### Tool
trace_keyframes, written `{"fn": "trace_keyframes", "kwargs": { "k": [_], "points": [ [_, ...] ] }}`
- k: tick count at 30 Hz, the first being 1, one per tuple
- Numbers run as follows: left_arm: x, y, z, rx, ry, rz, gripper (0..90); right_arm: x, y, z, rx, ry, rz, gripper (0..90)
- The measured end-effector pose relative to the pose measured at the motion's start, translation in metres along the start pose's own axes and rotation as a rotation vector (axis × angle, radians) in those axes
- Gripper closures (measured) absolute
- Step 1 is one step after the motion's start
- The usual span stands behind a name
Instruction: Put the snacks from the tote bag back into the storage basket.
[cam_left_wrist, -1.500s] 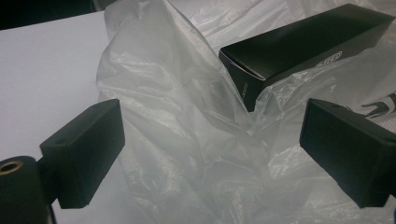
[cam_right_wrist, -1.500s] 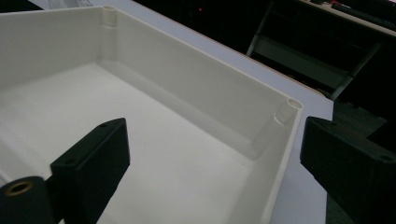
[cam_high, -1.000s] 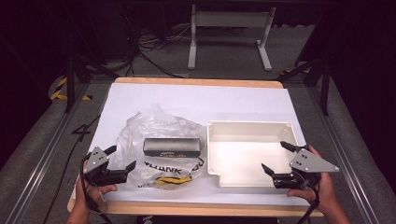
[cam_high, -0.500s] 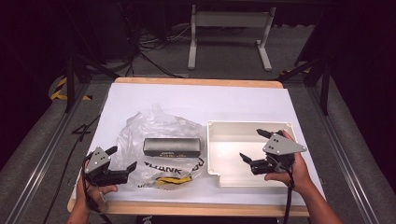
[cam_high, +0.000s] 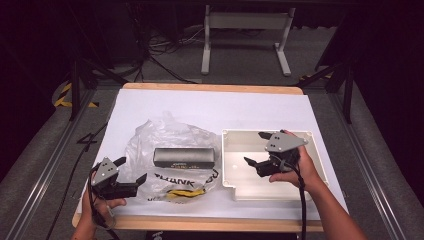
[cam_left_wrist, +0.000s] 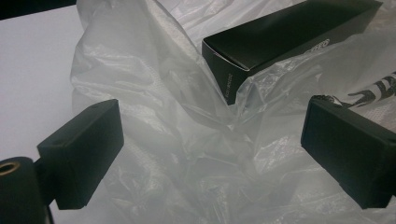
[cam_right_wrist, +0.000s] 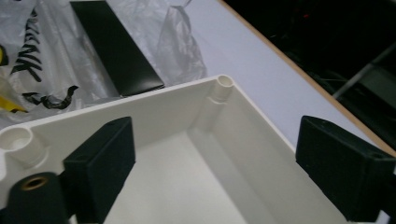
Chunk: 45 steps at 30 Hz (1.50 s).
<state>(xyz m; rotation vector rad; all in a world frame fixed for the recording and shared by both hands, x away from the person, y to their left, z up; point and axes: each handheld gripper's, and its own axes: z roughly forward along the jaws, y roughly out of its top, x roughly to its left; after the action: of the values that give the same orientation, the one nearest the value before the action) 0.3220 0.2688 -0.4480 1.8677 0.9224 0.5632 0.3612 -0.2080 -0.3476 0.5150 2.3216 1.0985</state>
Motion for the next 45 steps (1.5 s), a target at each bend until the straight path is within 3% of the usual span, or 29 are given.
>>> {"fn": "trace_keyframes", "kwargs": {
  "k": [5, 6, 15, 20, 30, 31, 35, 38, 41, 45],
  "points": [
    [-0.002, 0.0, -0.001, -0.008, -0.012, -0.003, 6.4, -0.004, 0.017, 0.011, 0.024, 0.034, -0.029, 10.5],
    [-0.002, 0.0, -0.001, -0.006, -0.013, -0.001, 6.4, -0.005, 0.021, 0.012, 0.017, 0.07, -0.033, 9.8],
    [-0.002, -0.001, -0.002, -0.002, -0.012, -0.004, 6.4, 0.001, 0.051, 0.039, 0.047, 0.134, -0.086, 10.1],
    [-0.001, -0.001, -0.001, 0.0, -0.012, -0.004, 6.4, 0.006, 0.061, 0.056, 0.075, 0.158, -0.147, 12.9],
    [-0.001, -0.002, -0.001, 0.004, -0.021, 0.004, 6.5, 0.014, 0.079, 0.098, 0.187, 0.249, -0.223, 22.9],
    [-0.001, -0.002, -0.002, 0.002, -0.022, 0.007, 6.5, 0.013, 0.08, 0.101, 0.195, 0.287, -0.225, 24.5],
    [-0.001, -0.003, -0.002, 0.005, -0.022, 0.004, 6.5, 0.015, 0.081, 0.11, 0.225, 0.314, -0.237, 26.1],
    [-0.002, -0.002, -0.002, 0.009, -0.022, 0.008, 6.5, 0.019, 0.081, 0.121, 0.296, 0.348, -0.278, 27.2],
    [-0.003, -0.002, -0.003, 0.009, -0.025, 0.011, 6.5, 0.021, 0.082, 0.128, 0.331, 0.376, -0.295, 28.6],
    [-0.003, -0.002, -0.003, 0.01, -0.024, 0.011, 6.5, 0.024, 0.081, 0.137, 0.37, 0.385, -0.316, 29.4]
  ]
}}
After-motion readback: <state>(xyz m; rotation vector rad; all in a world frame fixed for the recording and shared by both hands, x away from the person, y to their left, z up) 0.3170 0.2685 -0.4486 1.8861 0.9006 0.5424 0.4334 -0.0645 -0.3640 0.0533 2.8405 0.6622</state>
